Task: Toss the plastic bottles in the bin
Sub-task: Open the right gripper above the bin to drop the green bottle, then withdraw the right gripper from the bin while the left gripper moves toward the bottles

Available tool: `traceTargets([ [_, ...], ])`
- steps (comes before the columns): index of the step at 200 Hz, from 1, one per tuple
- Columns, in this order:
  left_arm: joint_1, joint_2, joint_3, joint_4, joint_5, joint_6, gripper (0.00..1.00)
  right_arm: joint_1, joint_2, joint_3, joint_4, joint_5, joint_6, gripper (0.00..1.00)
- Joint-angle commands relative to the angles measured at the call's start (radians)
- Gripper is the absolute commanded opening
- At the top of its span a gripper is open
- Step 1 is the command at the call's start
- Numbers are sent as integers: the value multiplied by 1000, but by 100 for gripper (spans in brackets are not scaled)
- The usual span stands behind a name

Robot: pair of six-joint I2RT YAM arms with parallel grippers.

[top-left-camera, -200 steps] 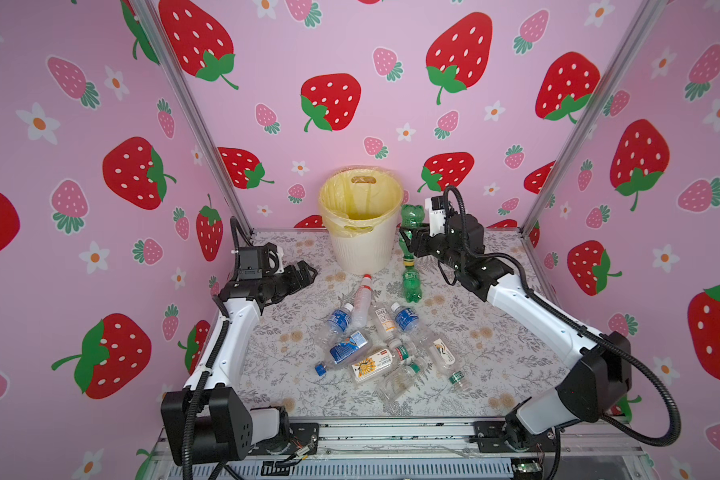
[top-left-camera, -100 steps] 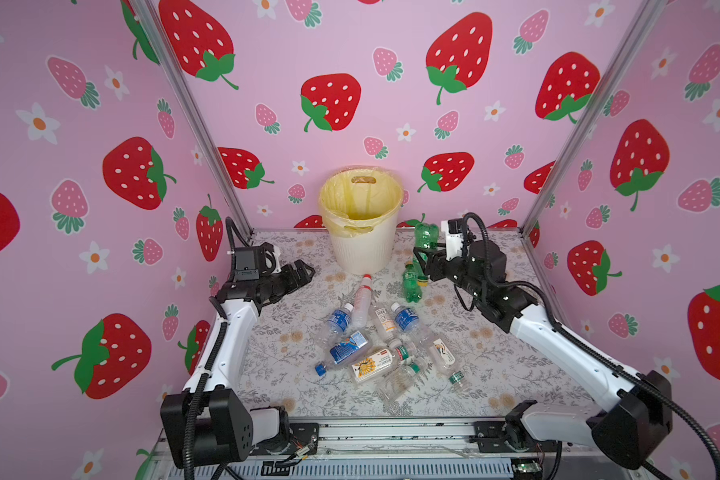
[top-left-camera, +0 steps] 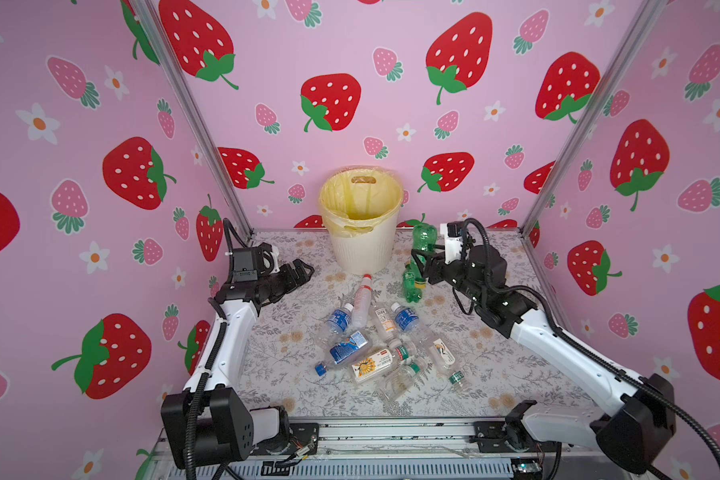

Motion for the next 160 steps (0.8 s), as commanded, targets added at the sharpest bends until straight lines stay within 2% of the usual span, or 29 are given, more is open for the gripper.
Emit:
traceTargets([
  [1, 7, -4, 2, 10, 23, -4, 99, 8, 124, 227, 23, 24, -35, 58],
  [11, 8, -2, 1, 10, 21, -4, 99, 8, 214, 350, 9, 42, -45, 57],
  [23, 9, 0, 1, 10, 17, -2, 99, 8, 378, 576, -37, 43, -49, 58],
  [35, 11, 2, 1, 8, 8, 0, 99, 8, 575, 897, -145, 37, -57, 59],
  [42, 12, 5, 2, 7, 5, 2, 99, 8, 689, 1083, -224, 43, -66, 67],
  [47, 15, 7, 2, 5, 4, 1, 99, 7, 803, 1269, -303, 45, -75, 86],
  [48, 15, 7, 2, 5, 3, 1, 99, 7, 803, 1269, -303, 45, -75, 86],
  [50, 15, 8, 2, 5, 3, 2, 99, 6, 862, 1375, -341, 47, -76, 96],
  [52, 17, 9, 2, 4, 2, 1, 99, 4, 901, 1440, -364, 48, -76, 99],
  [60, 19, 11, 6, 4, 5, 2, 99, -1, 1031, 1663, -435, 52, -64, 99],
  [69, 24, 11, 6, 4, 6, 1, 99, -9, 1101, 1776, -465, 45, -41, 99],
  [81, 29, 5, 4, 5, 5, 1, 99, -19, 1062, 1692, -435, 33, -17, 99],
  [105, 34, -10, -5, 16, 3, -5, 99, -21, 755, 1094, -128, 23, -14, 99],
  [116, 35, -12, -7, 20, 9, -8, 99, -21, 644, 907, -18, 34, -7, 99],
  [129, 35, -10, -7, 23, 17, -10, 99, -21, 565, 820, -5, 41, -19, 99],
  [160, 39, -15, -5, 22, 17, -7, 99, -21, 474, 741, -89, 6, -38, 99],
])
